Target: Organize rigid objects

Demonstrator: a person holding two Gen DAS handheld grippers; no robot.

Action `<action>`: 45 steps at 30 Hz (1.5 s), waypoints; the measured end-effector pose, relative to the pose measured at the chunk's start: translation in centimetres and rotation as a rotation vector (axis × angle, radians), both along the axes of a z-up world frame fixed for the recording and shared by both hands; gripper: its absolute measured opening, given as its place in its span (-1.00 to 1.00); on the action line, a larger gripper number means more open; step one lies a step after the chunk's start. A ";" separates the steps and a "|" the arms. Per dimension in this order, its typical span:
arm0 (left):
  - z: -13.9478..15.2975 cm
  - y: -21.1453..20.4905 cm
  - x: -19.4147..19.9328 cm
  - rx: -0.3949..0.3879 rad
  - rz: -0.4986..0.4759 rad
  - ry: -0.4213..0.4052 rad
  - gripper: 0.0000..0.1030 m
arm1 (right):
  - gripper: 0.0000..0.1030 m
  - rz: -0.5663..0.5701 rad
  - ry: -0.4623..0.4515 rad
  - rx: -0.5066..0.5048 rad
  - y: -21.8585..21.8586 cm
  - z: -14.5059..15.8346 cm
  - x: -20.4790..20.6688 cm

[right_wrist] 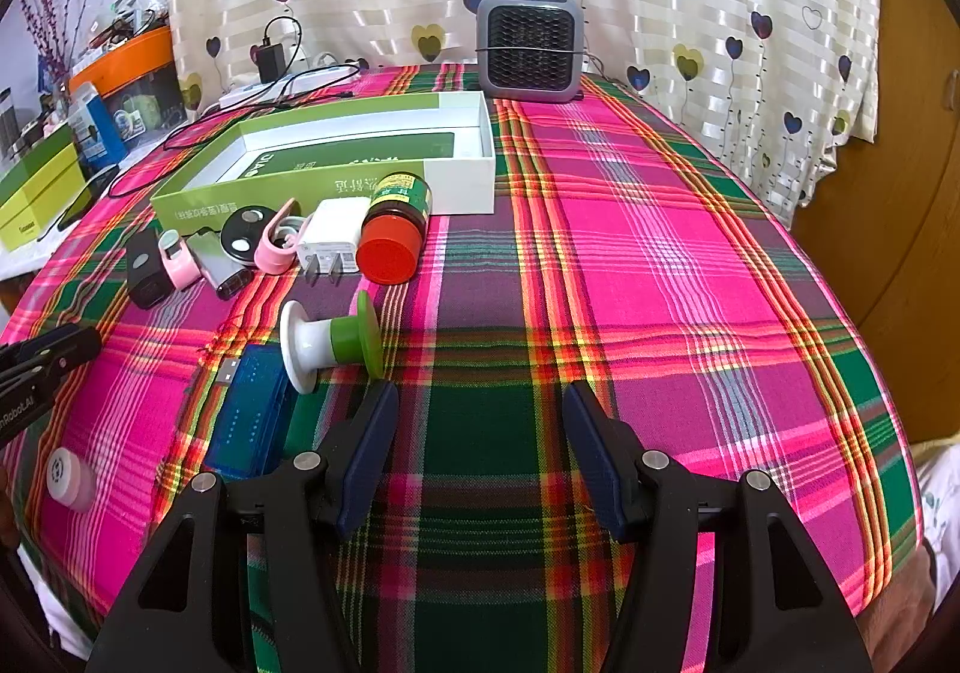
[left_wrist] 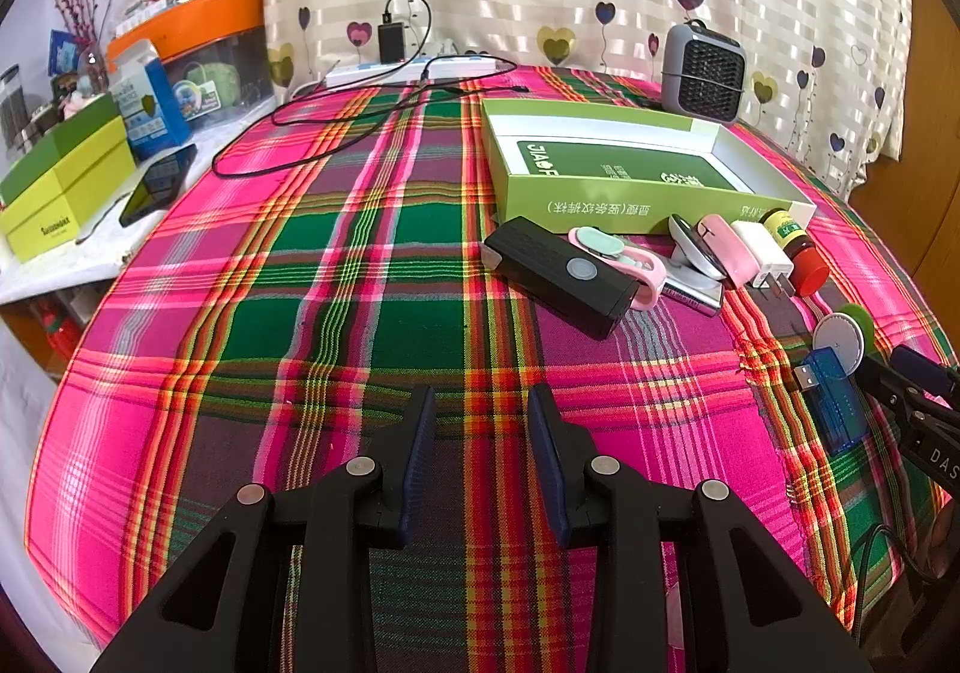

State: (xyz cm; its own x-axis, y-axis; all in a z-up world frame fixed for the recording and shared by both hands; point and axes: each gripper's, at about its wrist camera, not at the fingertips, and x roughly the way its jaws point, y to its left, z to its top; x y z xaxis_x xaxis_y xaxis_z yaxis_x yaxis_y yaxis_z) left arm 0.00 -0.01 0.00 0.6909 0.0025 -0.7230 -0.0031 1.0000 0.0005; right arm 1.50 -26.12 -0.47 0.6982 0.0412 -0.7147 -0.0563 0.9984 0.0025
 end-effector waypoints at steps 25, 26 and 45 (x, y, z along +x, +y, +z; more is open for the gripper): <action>0.0 0.0 0.0 0.000 0.000 0.002 -0.41 | 0.13 0.000 -0.001 0.000 0.0 0.0 0.0; 0.0 0.0 0.0 0.000 0.001 0.001 -0.41 | 0.13 0.000 -0.001 0.000 0.0 0.0 0.0; 0.2 0.7 -0.1 -0.032 -0.051 0.025 -0.42 | 0.12 0.024 0.007 0.008 -0.2 0.0 0.2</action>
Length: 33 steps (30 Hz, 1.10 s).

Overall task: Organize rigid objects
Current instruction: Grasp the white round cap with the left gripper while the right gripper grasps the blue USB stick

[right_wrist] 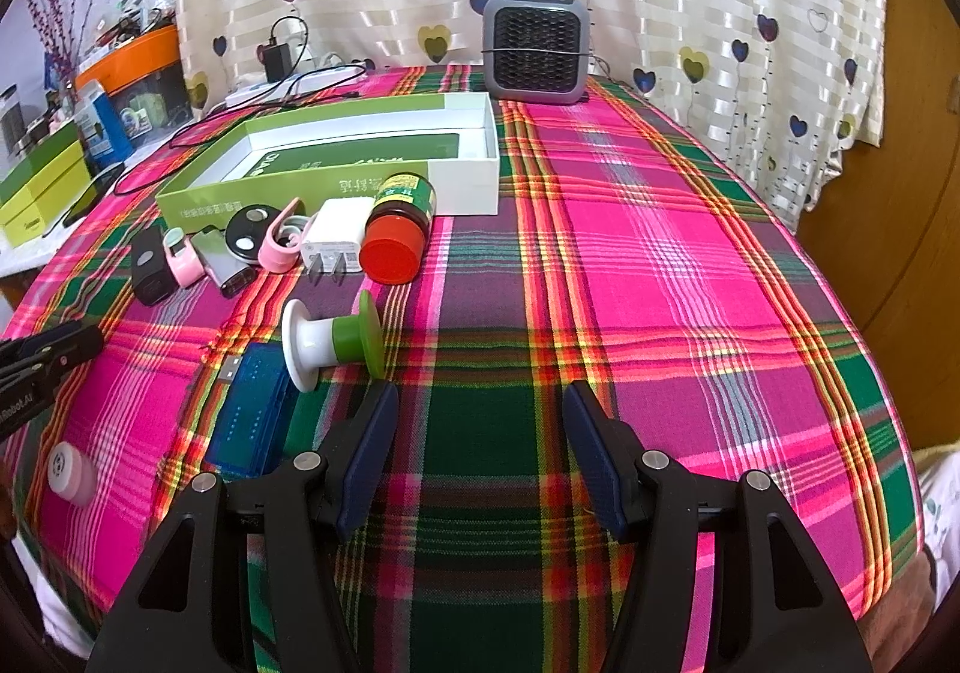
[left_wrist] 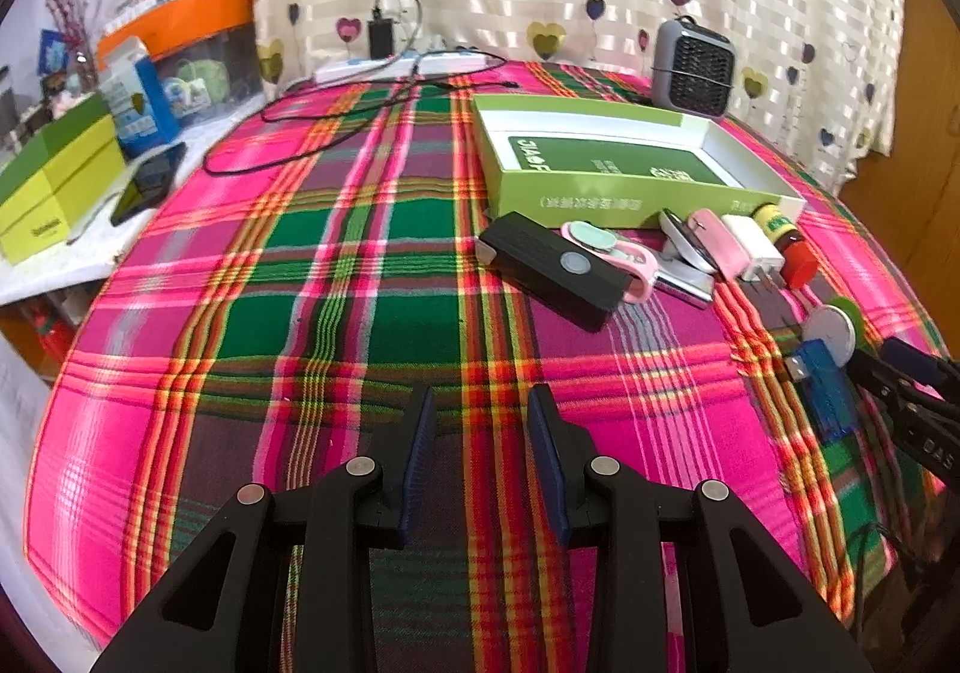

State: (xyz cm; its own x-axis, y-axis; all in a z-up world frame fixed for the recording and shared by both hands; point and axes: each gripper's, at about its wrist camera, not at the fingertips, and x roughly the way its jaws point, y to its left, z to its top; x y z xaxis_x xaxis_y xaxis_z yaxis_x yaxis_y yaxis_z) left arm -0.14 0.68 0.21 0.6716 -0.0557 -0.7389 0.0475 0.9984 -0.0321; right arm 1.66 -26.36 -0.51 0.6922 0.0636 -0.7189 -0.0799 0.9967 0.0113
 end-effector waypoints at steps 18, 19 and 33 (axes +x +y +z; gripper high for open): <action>1.6 -0.7 -5.2 -0.179 -0.247 -0.016 -0.42 | 0.13 0.147 -0.065 0.097 1.8 1.8 -3.1; 1.8 -0.9 -5.5 -0.179 -0.266 -0.019 -0.41 | 0.13 0.153 -0.062 0.089 2.1 1.8 -3.1; 0.3 -3.5 -6.4 -0.100 -0.355 0.046 -0.36 | 0.13 0.222 -0.009 0.101 4.2 0.4 -3.1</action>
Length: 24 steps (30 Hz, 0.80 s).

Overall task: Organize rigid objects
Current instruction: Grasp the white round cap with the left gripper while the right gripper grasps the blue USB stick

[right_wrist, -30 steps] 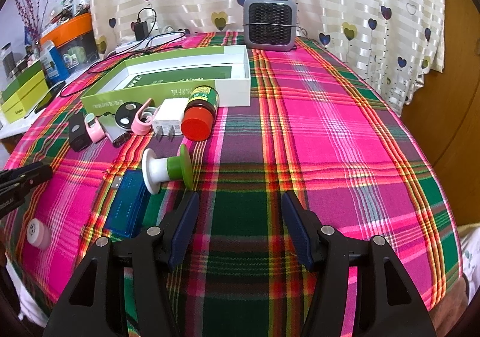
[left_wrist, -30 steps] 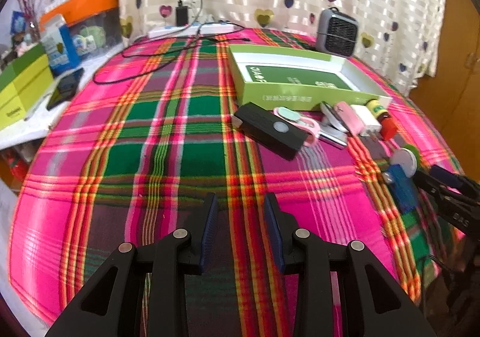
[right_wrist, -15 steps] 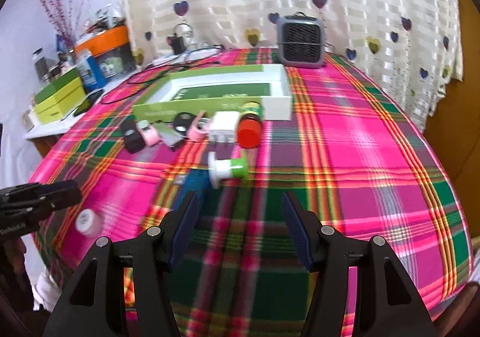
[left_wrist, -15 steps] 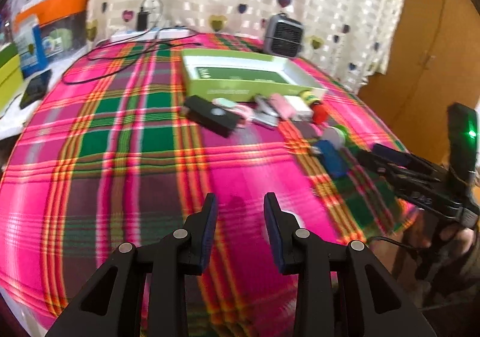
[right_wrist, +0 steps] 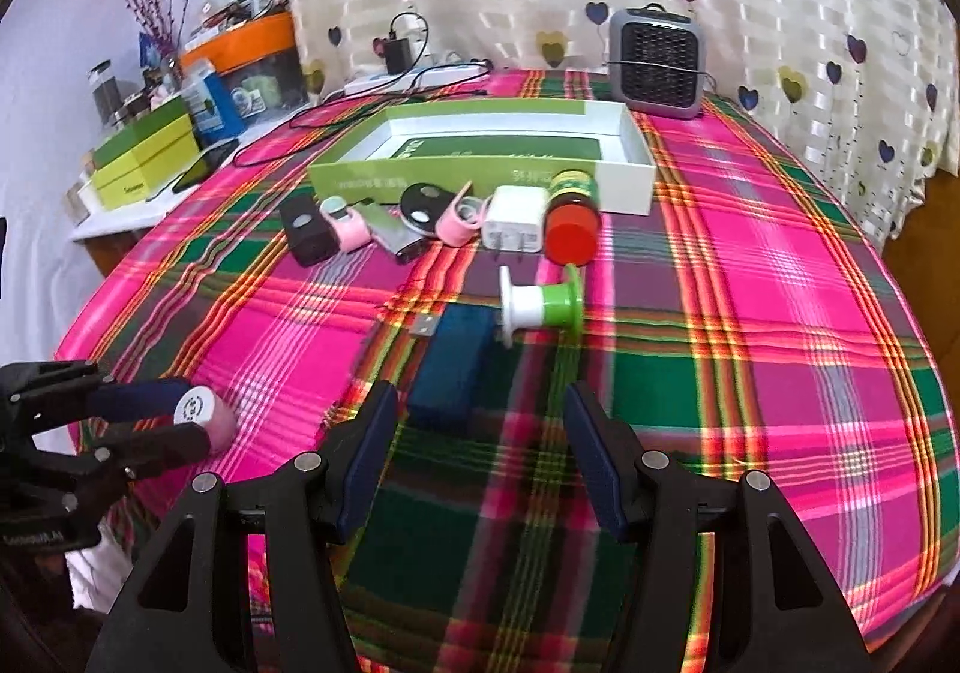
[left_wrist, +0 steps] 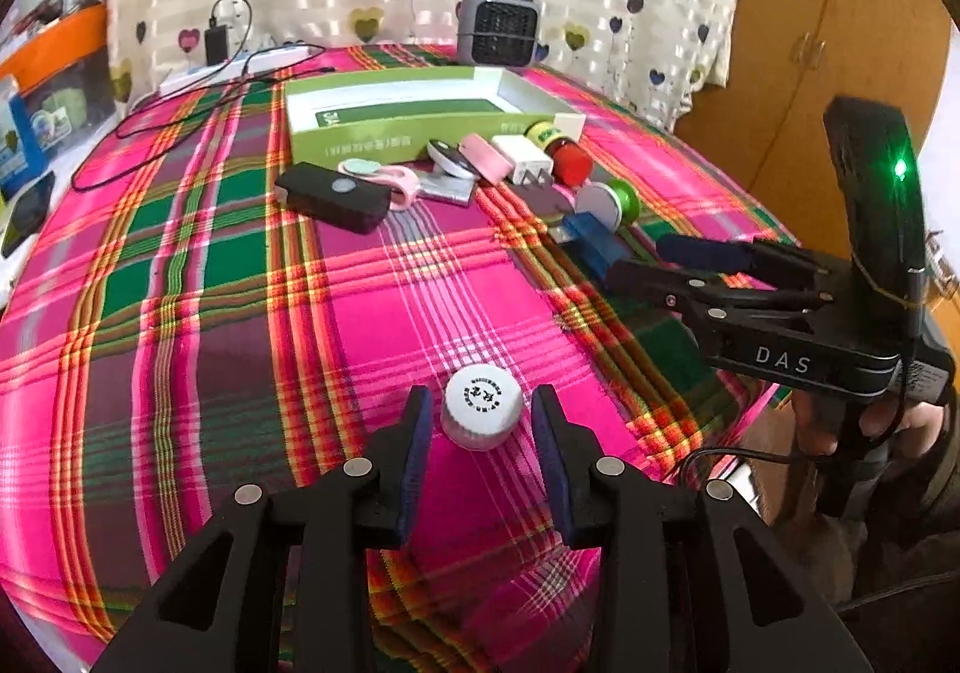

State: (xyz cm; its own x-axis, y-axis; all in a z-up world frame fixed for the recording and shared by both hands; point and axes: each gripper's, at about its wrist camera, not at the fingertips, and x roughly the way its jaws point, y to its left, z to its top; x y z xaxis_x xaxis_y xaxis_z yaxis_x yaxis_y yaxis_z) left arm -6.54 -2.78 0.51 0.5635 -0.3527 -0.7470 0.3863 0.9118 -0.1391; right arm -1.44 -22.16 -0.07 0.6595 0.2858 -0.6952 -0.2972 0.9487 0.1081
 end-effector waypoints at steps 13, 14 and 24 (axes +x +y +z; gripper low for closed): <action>-0.2 -0.3 1.1 0.034 0.036 -0.010 -0.37 | 0.13 -0.018 0.001 -0.072 1.4 -0.7 1.2; -0.2 -0.3 1.1 0.030 0.038 -0.009 -0.37 | 0.13 -0.019 -0.002 -0.080 1.5 -0.7 1.3; -0.3 0.3 1.4 -0.001 0.054 -0.002 -0.47 | 0.01 -0.026 -0.012 -0.091 1.5 -0.7 1.3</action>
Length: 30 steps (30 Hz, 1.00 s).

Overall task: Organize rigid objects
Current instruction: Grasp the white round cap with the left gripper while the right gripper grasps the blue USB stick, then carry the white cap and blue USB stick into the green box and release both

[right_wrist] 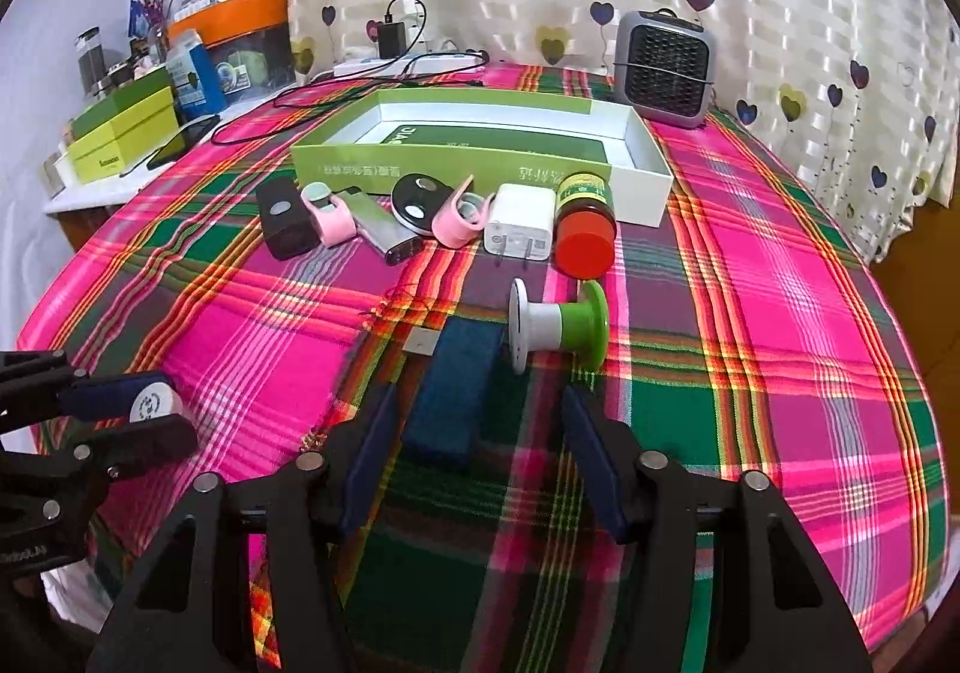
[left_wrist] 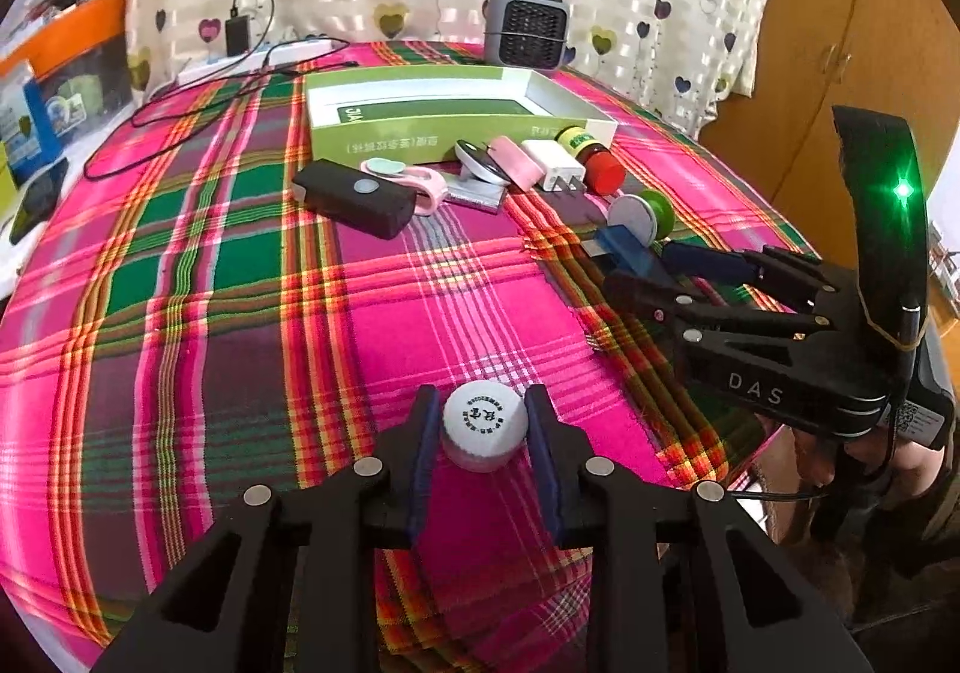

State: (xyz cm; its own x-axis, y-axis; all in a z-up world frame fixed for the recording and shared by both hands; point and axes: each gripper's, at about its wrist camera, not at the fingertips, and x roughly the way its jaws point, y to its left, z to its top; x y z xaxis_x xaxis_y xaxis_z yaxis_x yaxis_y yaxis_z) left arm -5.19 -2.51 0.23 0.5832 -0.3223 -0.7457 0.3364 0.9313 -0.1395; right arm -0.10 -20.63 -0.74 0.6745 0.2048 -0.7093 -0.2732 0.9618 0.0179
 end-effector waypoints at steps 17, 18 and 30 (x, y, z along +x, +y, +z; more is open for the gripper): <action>0.8 -0.1 0.6 -0.006 -0.007 -0.010 -0.48 | -0.56 0.014 0.002 0.049 -0.6 0.3 -0.2; 0.9 -0.1 0.8 -0.008 -0.006 -0.012 -0.48 | -0.56 0.018 0.000 0.055 -0.7 0.5 -0.2; 3.0 -0.3 4.6 -0.018 -0.003 -0.046 -0.48 | -0.56 0.032 -0.057 0.093 -0.9 3.5 1.1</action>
State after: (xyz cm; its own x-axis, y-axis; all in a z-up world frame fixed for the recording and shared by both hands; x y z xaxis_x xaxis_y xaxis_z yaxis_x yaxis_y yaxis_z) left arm -0.57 -2.82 3.19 0.6158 -0.3371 -0.7122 0.3459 0.9278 -0.1401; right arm 1.04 -21.52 2.74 0.7053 0.2897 -0.6471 -0.3066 0.9476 0.0900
